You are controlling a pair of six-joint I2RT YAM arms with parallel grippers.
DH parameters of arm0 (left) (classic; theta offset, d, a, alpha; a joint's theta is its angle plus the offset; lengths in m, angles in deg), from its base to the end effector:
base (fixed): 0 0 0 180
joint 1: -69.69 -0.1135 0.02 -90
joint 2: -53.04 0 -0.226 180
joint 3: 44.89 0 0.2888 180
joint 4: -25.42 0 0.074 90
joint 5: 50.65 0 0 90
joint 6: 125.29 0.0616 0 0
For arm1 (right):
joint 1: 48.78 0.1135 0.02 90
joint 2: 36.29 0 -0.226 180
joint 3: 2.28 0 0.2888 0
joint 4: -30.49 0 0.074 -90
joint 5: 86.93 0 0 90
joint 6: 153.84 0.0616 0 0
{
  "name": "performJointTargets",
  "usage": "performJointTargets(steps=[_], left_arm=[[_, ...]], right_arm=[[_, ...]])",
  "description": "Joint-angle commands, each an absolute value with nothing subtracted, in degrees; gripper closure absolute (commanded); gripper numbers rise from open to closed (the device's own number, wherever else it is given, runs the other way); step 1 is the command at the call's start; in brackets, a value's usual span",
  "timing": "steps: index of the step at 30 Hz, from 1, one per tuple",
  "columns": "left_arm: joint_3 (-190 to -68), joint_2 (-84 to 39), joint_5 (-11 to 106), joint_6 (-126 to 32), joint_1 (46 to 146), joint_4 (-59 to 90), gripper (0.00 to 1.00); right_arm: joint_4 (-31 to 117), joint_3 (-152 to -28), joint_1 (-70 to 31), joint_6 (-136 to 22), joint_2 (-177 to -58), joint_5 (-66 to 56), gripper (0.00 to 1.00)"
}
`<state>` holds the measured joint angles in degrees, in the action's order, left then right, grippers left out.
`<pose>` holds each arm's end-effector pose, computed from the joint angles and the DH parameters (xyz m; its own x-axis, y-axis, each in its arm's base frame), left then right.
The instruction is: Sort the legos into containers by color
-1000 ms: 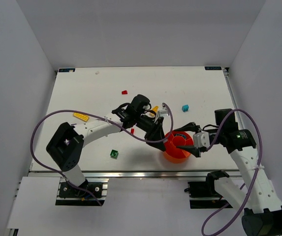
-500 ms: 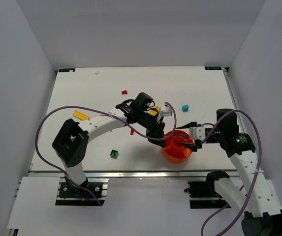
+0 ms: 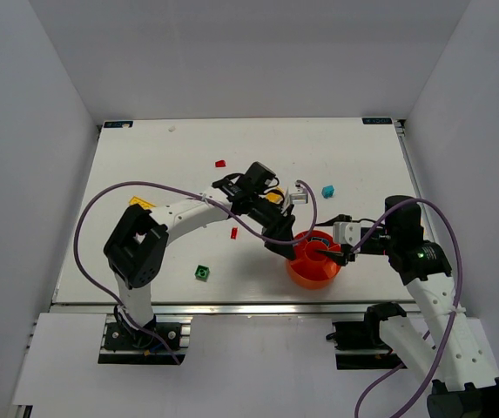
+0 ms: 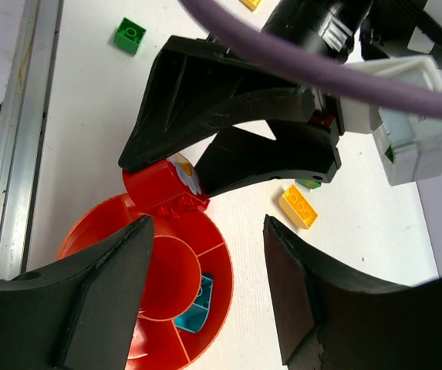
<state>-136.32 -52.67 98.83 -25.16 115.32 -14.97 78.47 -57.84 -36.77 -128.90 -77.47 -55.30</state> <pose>0.2571 -0.3387 0.1739 -0.4365 0.5739 -0.6929 0.8006 -0.1035 -0.5901 0.2025 0.0967 0.2752 0.4997 -0.3799 -0.7785 -0.8293 0.0497 -0.5566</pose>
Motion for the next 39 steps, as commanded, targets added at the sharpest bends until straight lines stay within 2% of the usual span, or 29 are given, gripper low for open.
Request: performJointTargets(steps=[1, 7, 16, 30, 39], left_arm=[[-138.8, -51.3, 103.2, -24.5, 115.7, -15.4, 0.75], [-135.9, -51.2, 104.7, -28.3, 115.7, -10.5, 0.69], [-129.7, -50.5, 104.5, -42.5, 115.1, 4.1, 0.68], [-121.8, -45.1, 95.4, -54.6, 114.6, 20.3, 0.68], [-118.6, -42.1, 89.8, -58.5, 114.6, 24.8, 0.67]], right_arm=[[76.2, -57.3, -36.9, -126.7, -76.9, -55.0, 0.36], [76.1, -56.9, -37.1, -126.2, -76.6, -55.4, 0.36], [75.8, -56.3, -37.3, -126.1, -76.5, -55.6, 0.36], [76.2, -56.0, -37.4, -125.8, -75.9, -56.2, 0.36], [76.1, -55.7, -37.4, -125.5, -75.8, -56.5, 0.36]])
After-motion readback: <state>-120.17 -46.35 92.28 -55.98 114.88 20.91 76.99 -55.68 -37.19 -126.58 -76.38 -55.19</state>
